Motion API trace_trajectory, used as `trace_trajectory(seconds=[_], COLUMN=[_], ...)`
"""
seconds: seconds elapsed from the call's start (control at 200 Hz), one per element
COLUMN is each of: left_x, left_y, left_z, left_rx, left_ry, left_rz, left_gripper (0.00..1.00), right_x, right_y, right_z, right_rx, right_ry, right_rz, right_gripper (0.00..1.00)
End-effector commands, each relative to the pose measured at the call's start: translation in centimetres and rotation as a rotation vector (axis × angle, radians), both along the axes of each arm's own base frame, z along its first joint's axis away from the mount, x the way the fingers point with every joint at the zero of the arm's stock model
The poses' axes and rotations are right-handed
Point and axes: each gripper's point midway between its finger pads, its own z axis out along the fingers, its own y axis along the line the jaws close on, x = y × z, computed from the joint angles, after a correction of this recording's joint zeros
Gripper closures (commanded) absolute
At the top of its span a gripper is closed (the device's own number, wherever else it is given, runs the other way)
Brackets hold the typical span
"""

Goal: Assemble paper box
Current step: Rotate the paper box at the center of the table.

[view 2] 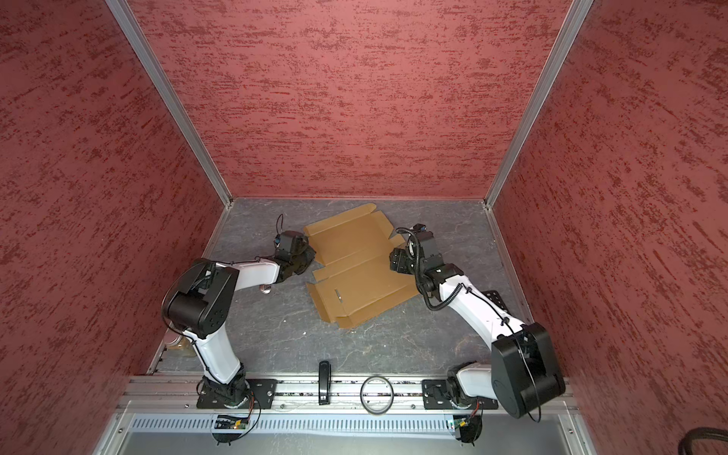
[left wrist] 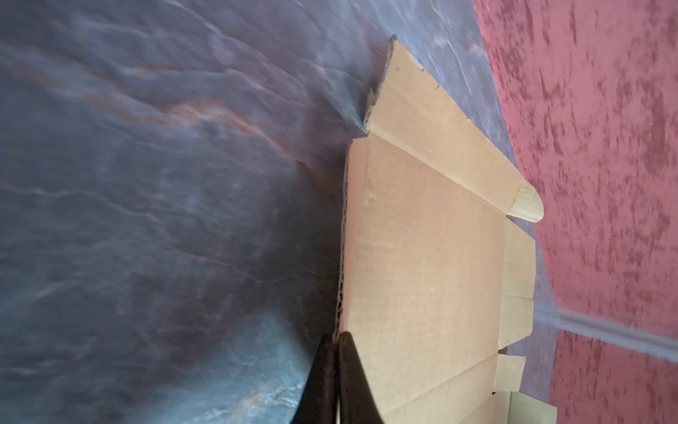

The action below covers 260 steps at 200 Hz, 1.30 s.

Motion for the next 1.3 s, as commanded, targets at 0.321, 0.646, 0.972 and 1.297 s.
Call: trace_trajectory(seconds=[0.321, 0.646, 0.972, 1.297], left_x=[-4.3, -6.6, -7.8, -5.4], left_y=[1.9, -1.4, -1.2, -1.9], left_z=[1.3, 1.0, 5.2, 10.1], left_rx=[0.064, 0.157, 0.254, 0.251], left_ry=[0.014, 0.048, 0.002, -0.111], left_rz=[0.414, 0.315, 0.118, -0.202], left_gripper=[0.93, 0.49, 0.33, 0.45], right_x=[-0.2, -1.9, -2.8, -3.7], right_y=[-1.4, -2.1, -2.2, -1.6], right_z=[-1.8, -5.3, -6.9, -9.4], right_rx=[-0.003, 0.037, 0.071, 0.141], right_ry=[0.073, 0.167, 0.21, 0.258], right_rz=[-0.125, -0.201, -0.223, -0.231], right_gripper=[0.21, 0.21, 0.22, 0.3])
